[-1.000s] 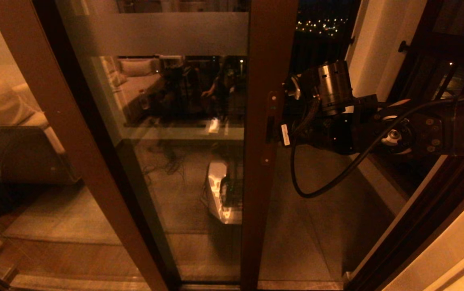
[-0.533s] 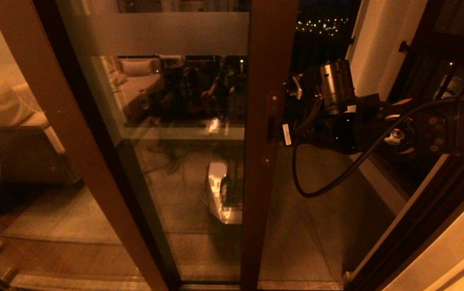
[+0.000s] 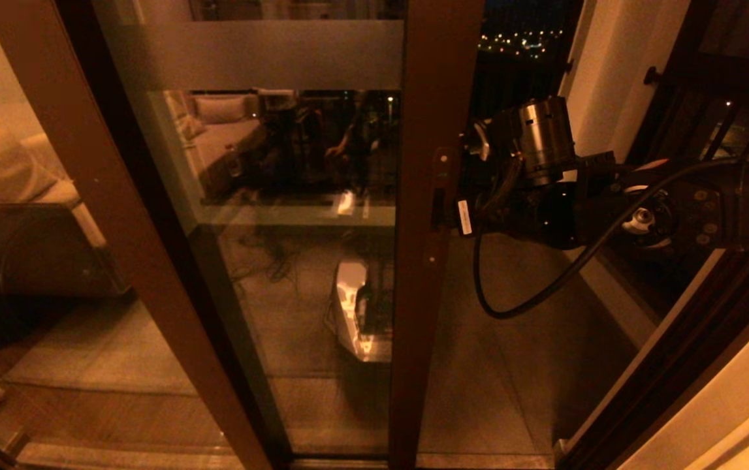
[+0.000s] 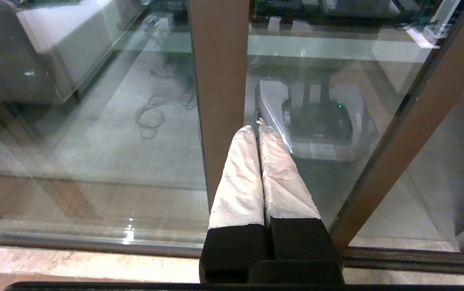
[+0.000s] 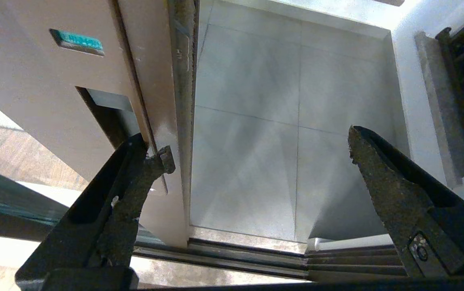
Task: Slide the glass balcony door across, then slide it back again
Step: Close the slid door
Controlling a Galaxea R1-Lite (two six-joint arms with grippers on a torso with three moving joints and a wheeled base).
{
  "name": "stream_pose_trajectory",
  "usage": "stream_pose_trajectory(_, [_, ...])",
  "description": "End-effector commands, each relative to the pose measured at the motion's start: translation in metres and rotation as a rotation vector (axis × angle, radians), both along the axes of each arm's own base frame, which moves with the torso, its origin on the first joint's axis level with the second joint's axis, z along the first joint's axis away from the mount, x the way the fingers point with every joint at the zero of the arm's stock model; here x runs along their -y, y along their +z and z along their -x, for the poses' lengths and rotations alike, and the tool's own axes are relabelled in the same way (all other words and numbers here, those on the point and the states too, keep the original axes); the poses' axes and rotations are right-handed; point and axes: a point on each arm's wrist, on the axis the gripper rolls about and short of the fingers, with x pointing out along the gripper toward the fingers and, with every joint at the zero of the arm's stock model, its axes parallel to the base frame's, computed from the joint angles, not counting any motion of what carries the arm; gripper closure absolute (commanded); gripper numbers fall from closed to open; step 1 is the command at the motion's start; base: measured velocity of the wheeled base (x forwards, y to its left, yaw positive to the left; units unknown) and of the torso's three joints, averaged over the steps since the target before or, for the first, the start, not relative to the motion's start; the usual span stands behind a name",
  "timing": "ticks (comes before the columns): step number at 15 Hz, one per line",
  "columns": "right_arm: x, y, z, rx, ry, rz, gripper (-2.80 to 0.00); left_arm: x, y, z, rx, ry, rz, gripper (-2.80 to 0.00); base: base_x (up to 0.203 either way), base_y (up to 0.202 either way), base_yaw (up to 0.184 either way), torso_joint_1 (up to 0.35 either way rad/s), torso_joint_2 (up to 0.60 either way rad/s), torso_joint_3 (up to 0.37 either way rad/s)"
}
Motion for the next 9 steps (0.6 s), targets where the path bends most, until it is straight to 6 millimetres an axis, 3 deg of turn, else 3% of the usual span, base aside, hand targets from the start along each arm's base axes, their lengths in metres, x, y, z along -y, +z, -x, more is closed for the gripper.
stream_pose_trajectory(1, [0.0025,-0.0004,-0.0006,-0.002,-0.011,0.004,-2.80,0.0000,0.0000,-0.0001,-0.001,0.000,0.000,0.00,0.000,0.000,0.000,0.000,0.00,0.000])
stream_pose_trajectory(9, [0.0091,-0.0028,-0.0035,-0.009,-0.030,0.008,-2.80,0.0000,-0.0001,-0.0002,-0.001,0.000,0.000,0.00,0.000,0.000,0.000,0.000,0.00,0.000])
